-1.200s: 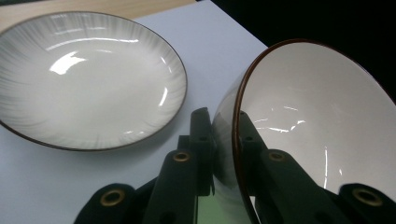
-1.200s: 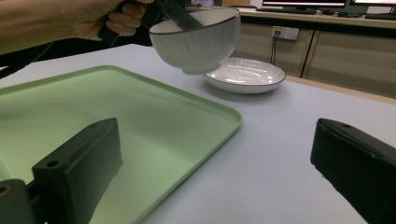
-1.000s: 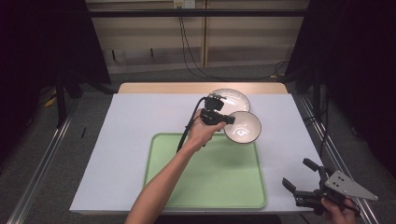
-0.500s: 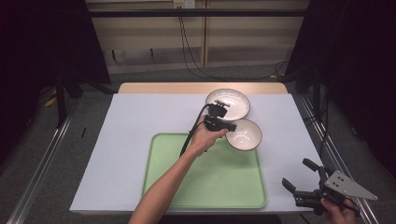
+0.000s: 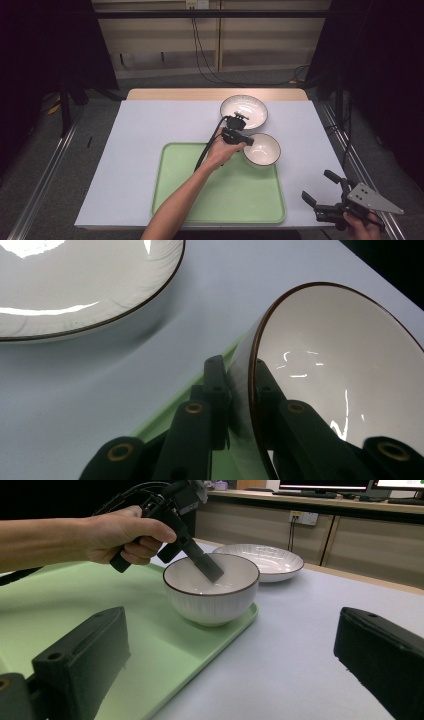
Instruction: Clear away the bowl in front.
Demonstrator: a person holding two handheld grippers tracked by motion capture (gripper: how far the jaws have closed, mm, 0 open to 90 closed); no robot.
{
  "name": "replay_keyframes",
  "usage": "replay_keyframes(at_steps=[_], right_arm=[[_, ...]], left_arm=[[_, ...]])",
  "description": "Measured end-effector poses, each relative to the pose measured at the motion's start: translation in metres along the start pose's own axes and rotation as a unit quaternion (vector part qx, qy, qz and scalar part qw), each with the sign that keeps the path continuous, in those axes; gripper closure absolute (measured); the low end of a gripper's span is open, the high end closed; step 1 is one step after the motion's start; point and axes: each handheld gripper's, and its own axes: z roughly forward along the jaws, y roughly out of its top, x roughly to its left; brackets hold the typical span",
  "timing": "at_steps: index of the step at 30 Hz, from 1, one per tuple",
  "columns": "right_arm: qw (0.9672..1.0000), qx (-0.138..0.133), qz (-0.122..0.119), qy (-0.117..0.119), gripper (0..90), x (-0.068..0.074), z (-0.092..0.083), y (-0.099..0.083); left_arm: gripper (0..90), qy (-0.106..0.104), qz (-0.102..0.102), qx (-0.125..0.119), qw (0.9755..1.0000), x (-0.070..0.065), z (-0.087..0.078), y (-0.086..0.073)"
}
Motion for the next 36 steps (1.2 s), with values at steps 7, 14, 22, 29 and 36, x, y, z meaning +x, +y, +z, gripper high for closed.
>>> replay_keyframes(at_steps=[7, 14, 22, 29, 36], right_arm=[[1.0, 0.002, 0.0, 0.001, 0.9, 0.001, 0.0, 0.0], [1.0, 0.004, 0.0, 0.006, 0.9, 0.001, 0.0, 0.0], [1.0, 0.003, 0.002, 0.006, 0.9, 0.001, -0.001, 0.001], [1.0, 0.003, 0.002, 0.007, 0.9, 0.001, 0.0, 0.001], [1.0, 0.002, 0.002, 0.007, 0.9, 0.001, 0.0, 0.001]], left_arm=[[81.9, 0.002, -0.001, 0.013, 0.9999, 0.004, 0.002, 0.001], [81.6, 0.0, 0.004, 0.014, 0.9999, 0.005, 0.004, 0.001], [74.2, -0.007, 0.037, 0.008, 0.9992, 0.001, 0.006, -0.001], [52.1, -0.002, 0.075, -0.016, 0.9971, -0.008, 0.001, -0.002], [13.9, 0.039, 0.074, -0.044, 0.9955, -0.011, -0.009, -0.001]])
